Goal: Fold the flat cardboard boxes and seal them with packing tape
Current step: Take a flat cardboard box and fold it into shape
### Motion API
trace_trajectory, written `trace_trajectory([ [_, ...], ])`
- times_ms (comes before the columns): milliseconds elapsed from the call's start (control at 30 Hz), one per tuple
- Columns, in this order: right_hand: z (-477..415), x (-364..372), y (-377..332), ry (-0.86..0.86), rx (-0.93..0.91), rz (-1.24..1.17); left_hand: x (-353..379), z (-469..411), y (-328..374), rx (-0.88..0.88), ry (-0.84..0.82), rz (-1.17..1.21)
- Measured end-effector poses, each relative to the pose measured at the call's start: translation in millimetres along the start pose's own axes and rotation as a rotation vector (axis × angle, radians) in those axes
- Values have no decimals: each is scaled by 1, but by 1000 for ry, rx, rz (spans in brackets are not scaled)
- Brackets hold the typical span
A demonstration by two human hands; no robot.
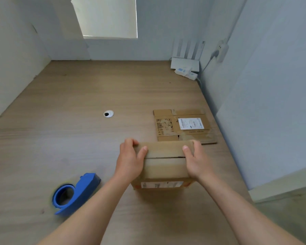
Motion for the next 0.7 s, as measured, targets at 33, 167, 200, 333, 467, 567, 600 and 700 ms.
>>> trace_trajectory([
  [33, -5, -2, -3, -1, 19, -14, 0, -8, 4, -7, -12, -3],
  [167, -29, -5, -17, -10, 51, -45, 1, -37, 17, -47, -49, -30],
  [200, -32, -4, -16, -18, 57, -55, 1, -39, 16, -49, -50, -35],
  [333, -29, -4, -6, -60, 69, -112, 3, -35, 8, -76, -84, -3],
  [467, -31, -3, -3, -87, 75, -164, 4, -32, 3, -163, -86, 107],
  [567, -38, -5, -9, -100, 105, -221, 2, -37, 11, -275, -80, 169],
  [600, -40, -7, -10, -92, 99, -231, 1, -39, 14, -291, -78, 164],
  [700, -44, -10, -11, -91, 47, -232, -4, -40, 18, -297, -30, 157],
])
Point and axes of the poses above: each hand's wrist, its own z-axis away from the middle knuckle, its own x-axis out of the palm, y = z × x, the point moved 1 cm from there along -z, towards the middle knuckle
